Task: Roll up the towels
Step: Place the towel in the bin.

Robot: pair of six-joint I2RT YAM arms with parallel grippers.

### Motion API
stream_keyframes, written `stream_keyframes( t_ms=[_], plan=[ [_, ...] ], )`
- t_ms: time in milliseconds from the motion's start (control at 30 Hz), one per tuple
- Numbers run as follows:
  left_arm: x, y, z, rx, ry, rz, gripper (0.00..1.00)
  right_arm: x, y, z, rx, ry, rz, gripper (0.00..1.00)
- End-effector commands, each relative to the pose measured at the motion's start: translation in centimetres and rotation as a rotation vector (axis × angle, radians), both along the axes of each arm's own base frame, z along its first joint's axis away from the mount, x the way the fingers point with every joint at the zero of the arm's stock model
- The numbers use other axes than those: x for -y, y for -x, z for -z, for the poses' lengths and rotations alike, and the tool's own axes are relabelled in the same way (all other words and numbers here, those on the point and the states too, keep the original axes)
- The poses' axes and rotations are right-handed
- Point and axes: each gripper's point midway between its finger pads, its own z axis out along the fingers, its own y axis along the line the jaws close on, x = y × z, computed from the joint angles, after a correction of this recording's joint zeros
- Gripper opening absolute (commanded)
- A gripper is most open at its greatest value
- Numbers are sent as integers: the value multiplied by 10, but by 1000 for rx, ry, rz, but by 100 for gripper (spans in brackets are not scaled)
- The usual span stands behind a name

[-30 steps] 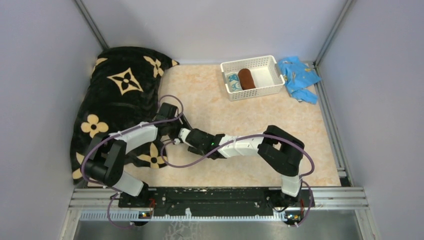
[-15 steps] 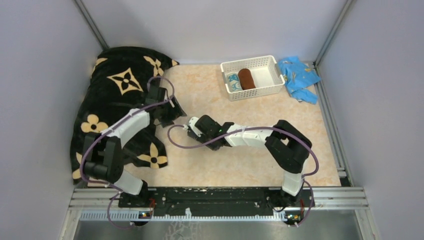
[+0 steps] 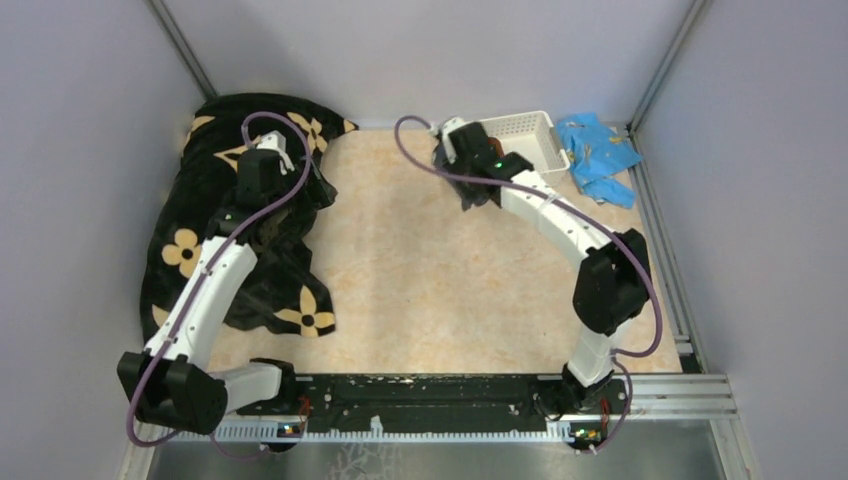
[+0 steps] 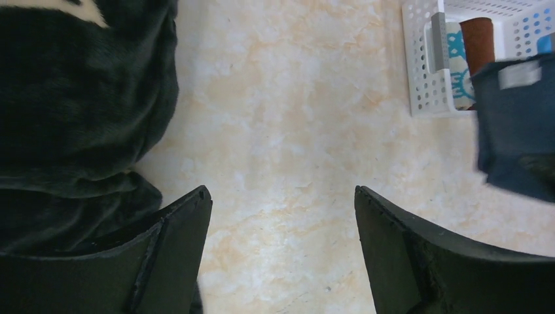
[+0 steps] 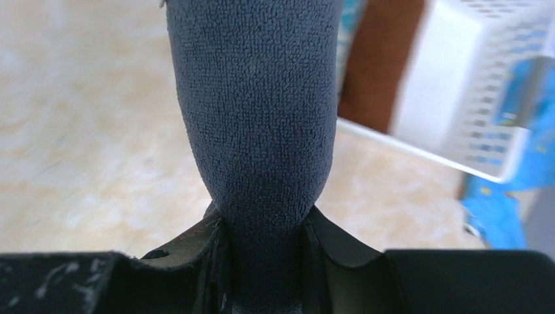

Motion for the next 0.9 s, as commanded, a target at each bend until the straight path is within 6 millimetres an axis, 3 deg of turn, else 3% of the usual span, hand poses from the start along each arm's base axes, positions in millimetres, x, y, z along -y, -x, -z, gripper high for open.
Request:
stream_keyframes(
  t_ms=[0,167,367,600,867],
  plan=[
    [-26,11,6,1,-155,-8,86,80,-47,-63,164,56,253,15],
    [-37,15,22,-14,-208,-30,87,148,-87,-85,260,159,447,12],
    [-40,12,34,-41,-201,-32,87,186,-137,-55,269,265,536,12],
    [-47,12,42,-64,-204,-43,87,196,-186,17,208,398,540,12],
    [-50,12,48,-81,-194,-46,87,176,-195,96,29,402,398,11]
  ],
)
